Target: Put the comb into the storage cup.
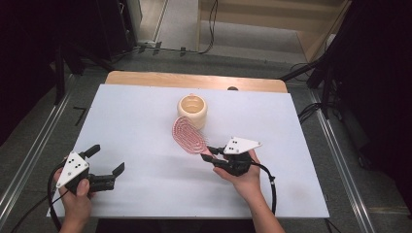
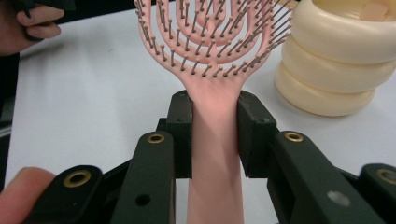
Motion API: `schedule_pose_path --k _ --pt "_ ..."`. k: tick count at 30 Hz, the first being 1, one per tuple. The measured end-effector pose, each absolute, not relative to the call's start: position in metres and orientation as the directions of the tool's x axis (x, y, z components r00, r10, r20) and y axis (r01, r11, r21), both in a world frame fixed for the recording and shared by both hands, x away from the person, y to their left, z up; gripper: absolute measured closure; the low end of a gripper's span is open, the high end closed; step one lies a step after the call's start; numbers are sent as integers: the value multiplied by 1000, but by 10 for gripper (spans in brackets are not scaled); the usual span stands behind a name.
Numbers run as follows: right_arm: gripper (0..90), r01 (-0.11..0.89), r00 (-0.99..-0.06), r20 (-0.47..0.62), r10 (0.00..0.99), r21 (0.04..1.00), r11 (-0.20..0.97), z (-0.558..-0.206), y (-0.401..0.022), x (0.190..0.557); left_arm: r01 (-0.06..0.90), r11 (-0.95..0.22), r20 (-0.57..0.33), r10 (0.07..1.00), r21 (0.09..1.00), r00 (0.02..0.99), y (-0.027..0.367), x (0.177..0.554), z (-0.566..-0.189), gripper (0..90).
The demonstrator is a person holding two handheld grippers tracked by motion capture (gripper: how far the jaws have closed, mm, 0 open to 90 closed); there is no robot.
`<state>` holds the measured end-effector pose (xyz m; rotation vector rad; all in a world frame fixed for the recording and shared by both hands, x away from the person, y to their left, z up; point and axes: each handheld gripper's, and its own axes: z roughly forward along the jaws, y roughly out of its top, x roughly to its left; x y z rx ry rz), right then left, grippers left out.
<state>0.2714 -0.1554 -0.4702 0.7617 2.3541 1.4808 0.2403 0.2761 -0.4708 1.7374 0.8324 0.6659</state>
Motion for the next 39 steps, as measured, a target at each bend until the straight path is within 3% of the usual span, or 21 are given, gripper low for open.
schedule_pose_path --k 39 --pt "677 266 -821 68 567 924 275 -467 -157 257 131 -251 67 651 959 756 176 253 -423 0"
